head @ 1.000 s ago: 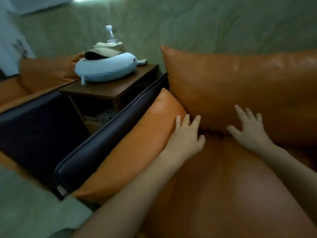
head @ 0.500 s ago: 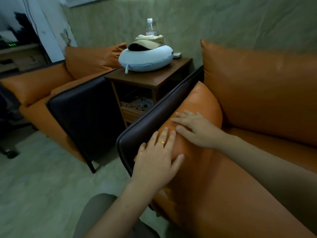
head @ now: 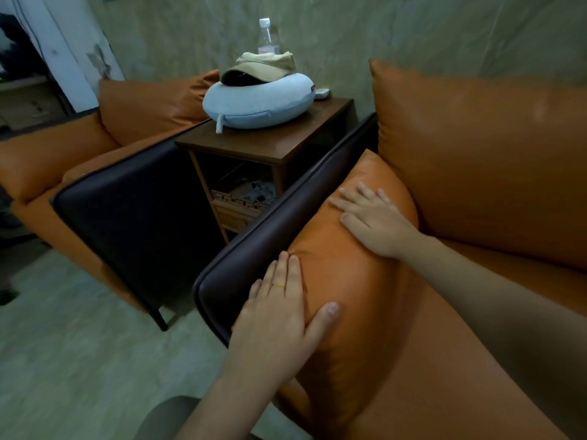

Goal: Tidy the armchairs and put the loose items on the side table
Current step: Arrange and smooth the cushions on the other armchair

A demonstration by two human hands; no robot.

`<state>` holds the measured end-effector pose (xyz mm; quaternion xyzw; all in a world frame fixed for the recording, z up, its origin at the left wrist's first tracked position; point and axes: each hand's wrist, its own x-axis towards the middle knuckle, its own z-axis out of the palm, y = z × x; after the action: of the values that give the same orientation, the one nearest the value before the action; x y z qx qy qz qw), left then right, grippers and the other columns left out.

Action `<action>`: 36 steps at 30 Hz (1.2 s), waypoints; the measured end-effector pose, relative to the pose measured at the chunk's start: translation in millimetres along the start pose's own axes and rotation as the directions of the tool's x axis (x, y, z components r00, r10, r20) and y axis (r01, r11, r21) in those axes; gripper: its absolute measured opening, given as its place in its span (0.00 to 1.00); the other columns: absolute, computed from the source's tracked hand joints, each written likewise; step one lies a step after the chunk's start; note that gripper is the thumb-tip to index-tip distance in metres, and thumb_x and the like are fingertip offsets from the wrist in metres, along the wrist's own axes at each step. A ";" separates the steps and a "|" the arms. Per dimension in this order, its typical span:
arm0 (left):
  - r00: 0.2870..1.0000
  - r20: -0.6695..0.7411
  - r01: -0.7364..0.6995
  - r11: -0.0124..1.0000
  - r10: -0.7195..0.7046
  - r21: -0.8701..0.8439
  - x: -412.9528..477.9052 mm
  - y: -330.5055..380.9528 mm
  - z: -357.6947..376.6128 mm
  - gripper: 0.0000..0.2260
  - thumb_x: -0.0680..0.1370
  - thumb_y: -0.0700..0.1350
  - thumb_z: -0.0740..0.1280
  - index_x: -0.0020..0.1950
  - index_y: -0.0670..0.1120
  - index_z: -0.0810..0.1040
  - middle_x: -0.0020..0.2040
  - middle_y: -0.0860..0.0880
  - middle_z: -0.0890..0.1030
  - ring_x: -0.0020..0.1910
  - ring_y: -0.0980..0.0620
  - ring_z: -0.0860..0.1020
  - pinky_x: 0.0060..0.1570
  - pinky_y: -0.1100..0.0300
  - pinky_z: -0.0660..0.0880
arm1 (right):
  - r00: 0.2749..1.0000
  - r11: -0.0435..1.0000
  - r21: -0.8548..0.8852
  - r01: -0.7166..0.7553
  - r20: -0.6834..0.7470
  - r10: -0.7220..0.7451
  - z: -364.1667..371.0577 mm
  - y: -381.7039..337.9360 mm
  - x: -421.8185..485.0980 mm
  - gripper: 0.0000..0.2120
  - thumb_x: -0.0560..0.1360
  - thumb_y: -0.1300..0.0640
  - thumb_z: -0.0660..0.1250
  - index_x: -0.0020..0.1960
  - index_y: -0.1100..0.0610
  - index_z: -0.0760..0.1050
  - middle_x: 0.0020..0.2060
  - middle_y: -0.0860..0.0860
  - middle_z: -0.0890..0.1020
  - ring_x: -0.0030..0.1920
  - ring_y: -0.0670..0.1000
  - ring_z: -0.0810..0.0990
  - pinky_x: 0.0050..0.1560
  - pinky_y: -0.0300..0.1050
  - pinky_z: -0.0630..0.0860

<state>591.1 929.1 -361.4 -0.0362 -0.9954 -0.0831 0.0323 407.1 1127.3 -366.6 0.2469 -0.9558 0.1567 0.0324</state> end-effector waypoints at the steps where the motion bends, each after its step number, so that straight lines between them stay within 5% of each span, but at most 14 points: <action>1: 1.000 -0.002 0.008 0.999 -0.009 -0.037 -1.8 -0.6 2.3 0.42 0.75 0.75 0.42 0.81 0.51 0.37 0.82 0.53 0.41 0.80 0.54 0.45 0.77 0.54 0.48 | 1.000 1.000 -0.003 -0.030 0.005 0.031 -2.0 6.2 7.9 0.24 0.84 0.43 0.45 0.80 0.41 0.56 0.81 0.44 0.53 0.81 0.49 0.42 0.78 0.54 0.37; 6: 0.998 -0.038 0.034 0.990 -0.039 -0.138 -10.2 0.1 24.4 0.40 0.72 0.76 0.34 0.75 0.55 0.25 0.78 0.60 0.31 0.79 0.56 0.37 0.74 0.57 0.41 | 0.977 0.976 -0.047 -0.212 0.022 0.213 -9.2 41.9 53.5 0.25 0.84 0.42 0.46 0.81 0.44 0.54 0.82 0.46 0.51 0.81 0.53 0.43 0.78 0.57 0.41; 10: 0.992 -0.112 0.036 0.983 -0.057 -0.181 -5.6 0.1 41.9 0.39 0.78 0.73 0.41 0.82 0.51 0.44 0.82 0.53 0.51 0.79 0.51 0.52 0.72 0.51 0.55 | 0.929 0.924 0.096 -0.371 0.051 0.367 -13.1 70.6 87.2 0.29 0.84 0.39 0.46 0.82 0.47 0.50 0.82 0.46 0.47 0.81 0.55 0.43 0.79 0.55 0.43; 15: 0.990 -0.140 -0.003 0.988 -0.019 -0.156 -4.8 -5.4 42.0 0.39 0.77 0.73 0.40 0.81 0.52 0.40 0.82 0.53 0.46 0.80 0.51 0.46 0.76 0.49 0.53 | 0.823 0.770 0.420 -0.481 -0.087 0.561 -0.8 63.3 71.6 0.31 0.82 0.42 0.48 0.82 0.52 0.52 0.81 0.51 0.55 0.80 0.54 0.54 0.80 0.52 0.50; 18: 0.984 -0.175 -0.002 0.988 -0.026 -0.154 -9.3 -3.1 39.3 0.39 0.78 0.72 0.42 0.82 0.49 0.45 0.81 0.50 0.51 0.80 0.48 0.51 0.74 0.46 0.57 | 0.778 0.673 0.575 -0.466 -0.097 0.621 11.1 49.2 24.6 0.31 0.83 0.41 0.48 0.82 0.53 0.50 0.81 0.51 0.55 0.80 0.53 0.53 0.80 0.51 0.49; 25: 0.983 -0.174 -0.086 0.990 0.066 -0.112 -19.6 -7.7 15.1 0.33 0.78 0.71 0.51 0.80 0.59 0.54 0.81 0.54 0.54 0.79 0.51 0.52 0.75 0.48 0.53 | 0.873 0.735 0.604 -0.308 -0.129 0.471 50.9 -18.2 -98.2 0.30 0.84 0.44 0.54 0.82 0.50 0.49 0.82 0.48 0.47 0.81 0.49 0.43 0.80 0.50 0.43; 31: 0.966 0.028 -0.257 0.966 0.257 0.003 -22.6 -32.8 -10.0 0.36 0.73 0.74 0.56 0.77 0.70 0.45 0.81 0.59 0.43 0.80 0.54 0.44 0.75 0.45 0.55 | 0.855 0.679 0.701 -0.217 -0.199 0.479 91.4 -102.1 -166.9 0.30 0.81 0.35 0.51 0.80 0.36 0.44 0.79 0.38 0.40 0.80 0.46 0.37 0.76 0.50 0.43; 36: 0.937 -0.177 -0.340 0.899 0.301 -0.275 -23.7 -44.4 10.2 0.32 0.73 0.71 0.63 0.76 0.68 0.61 0.80 0.63 0.52 0.80 0.55 0.50 0.75 0.42 0.58 | 0.775 0.629 0.751 -0.201 -0.271 0.571 123.3 -141.1 -182.8 0.34 0.77 0.30 0.50 0.78 0.31 0.38 0.78 0.35 0.36 0.79 0.44 0.34 0.76 0.52 0.43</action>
<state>610.6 885.6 -380.3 -0.1987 -0.9471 -0.2296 0.1042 637.1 1055.8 -469.0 -0.0262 -0.8177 0.5573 0.1419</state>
